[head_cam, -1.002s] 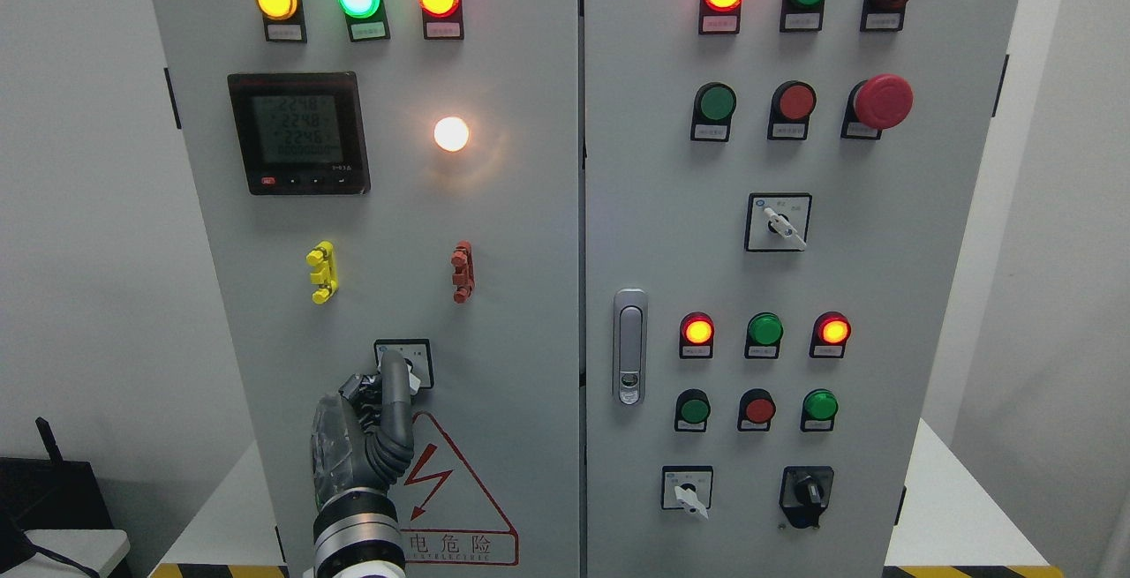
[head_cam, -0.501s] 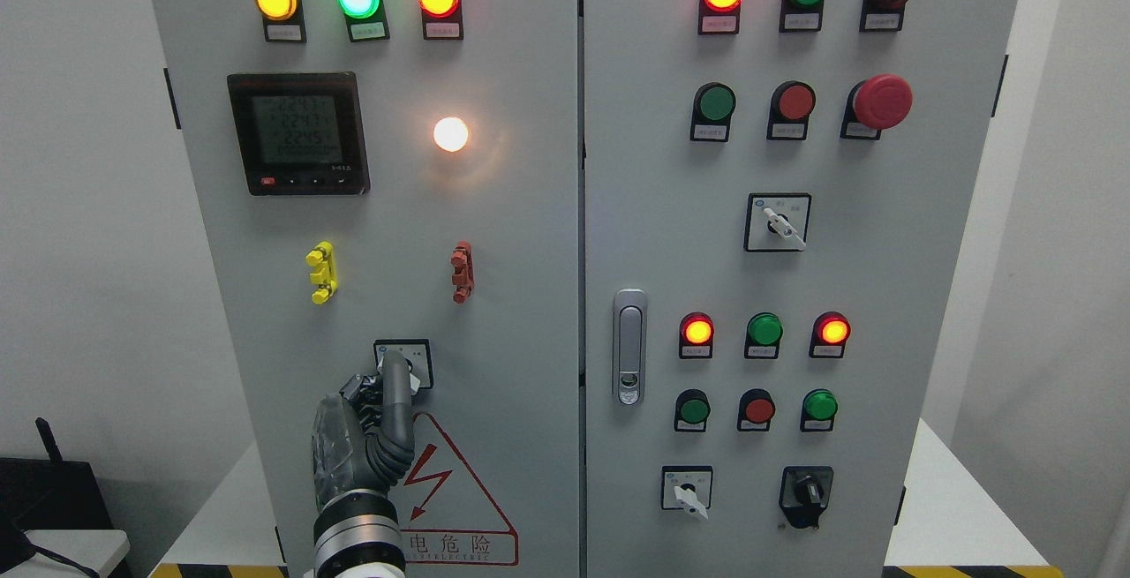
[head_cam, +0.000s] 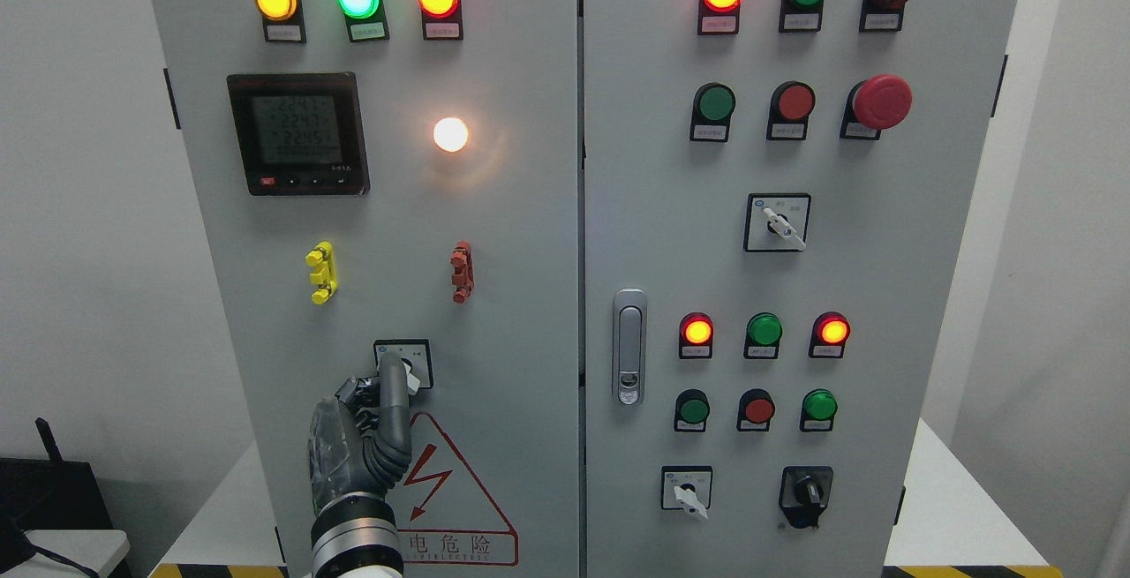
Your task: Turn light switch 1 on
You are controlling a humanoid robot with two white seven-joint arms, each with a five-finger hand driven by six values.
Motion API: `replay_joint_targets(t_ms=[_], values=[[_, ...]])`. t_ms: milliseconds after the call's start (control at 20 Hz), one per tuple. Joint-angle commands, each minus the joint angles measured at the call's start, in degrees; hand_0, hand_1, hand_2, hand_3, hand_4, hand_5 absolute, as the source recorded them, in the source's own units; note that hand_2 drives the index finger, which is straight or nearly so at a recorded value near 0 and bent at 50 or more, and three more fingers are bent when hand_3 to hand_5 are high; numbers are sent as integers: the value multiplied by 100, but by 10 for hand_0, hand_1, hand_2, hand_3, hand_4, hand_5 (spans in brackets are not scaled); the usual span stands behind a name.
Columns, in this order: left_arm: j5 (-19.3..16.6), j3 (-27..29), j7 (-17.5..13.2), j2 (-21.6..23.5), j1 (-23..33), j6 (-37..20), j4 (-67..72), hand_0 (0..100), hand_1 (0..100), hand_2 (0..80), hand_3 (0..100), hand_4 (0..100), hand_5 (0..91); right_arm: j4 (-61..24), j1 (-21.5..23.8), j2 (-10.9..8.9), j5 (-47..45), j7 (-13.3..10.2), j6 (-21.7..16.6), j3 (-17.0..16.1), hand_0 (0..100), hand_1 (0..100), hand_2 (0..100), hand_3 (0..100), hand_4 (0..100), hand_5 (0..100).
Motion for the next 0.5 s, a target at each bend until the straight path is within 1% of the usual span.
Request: replay_joint_targets(t_ms=[0, 451], values=[[2, -8, 5, -1, 32, -6, -57, 409, 160, 519, 664, 815, 844, 0, 0, 0, -105, 4, 4, 0, 120, 389, 0, 0, 0, 0], [2, -8, 5, -1, 243, -50, -250, 408, 162, 527, 684, 825, 851, 0, 0, 0, -105, 4, 4, 0, 120, 389, 0, 0, 0, 0]])
